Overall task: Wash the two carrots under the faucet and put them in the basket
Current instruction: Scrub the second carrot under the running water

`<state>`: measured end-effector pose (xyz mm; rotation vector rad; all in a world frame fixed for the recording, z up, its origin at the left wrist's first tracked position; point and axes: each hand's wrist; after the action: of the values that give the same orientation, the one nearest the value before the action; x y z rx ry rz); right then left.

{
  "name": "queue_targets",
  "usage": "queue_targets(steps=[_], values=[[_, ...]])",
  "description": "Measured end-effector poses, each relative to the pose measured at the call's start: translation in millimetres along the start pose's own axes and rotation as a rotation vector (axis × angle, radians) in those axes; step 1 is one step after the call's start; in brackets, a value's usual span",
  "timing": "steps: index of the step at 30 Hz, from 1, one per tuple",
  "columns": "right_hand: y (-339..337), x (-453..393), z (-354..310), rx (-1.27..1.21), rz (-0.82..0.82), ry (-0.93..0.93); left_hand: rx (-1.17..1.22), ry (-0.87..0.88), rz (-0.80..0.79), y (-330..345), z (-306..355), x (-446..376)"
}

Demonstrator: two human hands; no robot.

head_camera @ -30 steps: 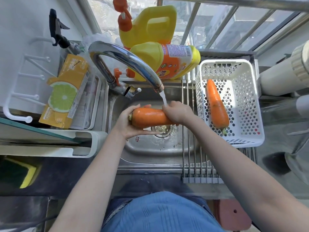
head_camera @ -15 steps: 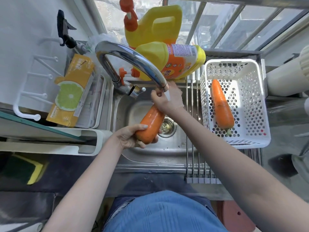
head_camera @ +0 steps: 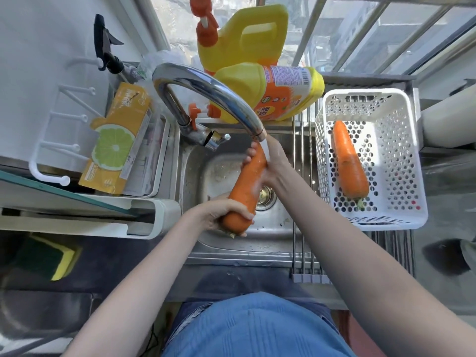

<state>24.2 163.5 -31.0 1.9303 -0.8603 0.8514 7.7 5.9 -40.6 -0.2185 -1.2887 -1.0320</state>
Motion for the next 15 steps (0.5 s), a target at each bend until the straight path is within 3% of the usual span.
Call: queue_targets(steps=[4, 9, 12, 15], values=[[-0.2, -16.4, 4.0, 0.073, 0.243, -0.063, -0.054, 0.117, 0.308, 16.2, -8.1, -10.0], [-1.0, -18.6, 2.4, 0.214, 0.381, -0.162, -0.132, 0.206, 0.511, 37.2, -9.5, -16.5], [1.9, -20.8, 5.2, 0.391, 0.501, -0.314, -0.376, 0.269, 0.722, 45.3, -15.4, -20.8], [11.0, -20.9, 11.2, 0.631, 0.614, -0.457, -0.423, 0.329, 0.843, 48.5, -21.6, -24.1]])
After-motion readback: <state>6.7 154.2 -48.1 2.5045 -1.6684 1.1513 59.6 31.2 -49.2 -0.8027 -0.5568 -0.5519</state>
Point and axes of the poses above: each hand's wrist, its own x-axis away from the middle knuckle, its own y-axis out of the palm, z = x × y, and after that the axes turned 3 degrees about -y, right-handed
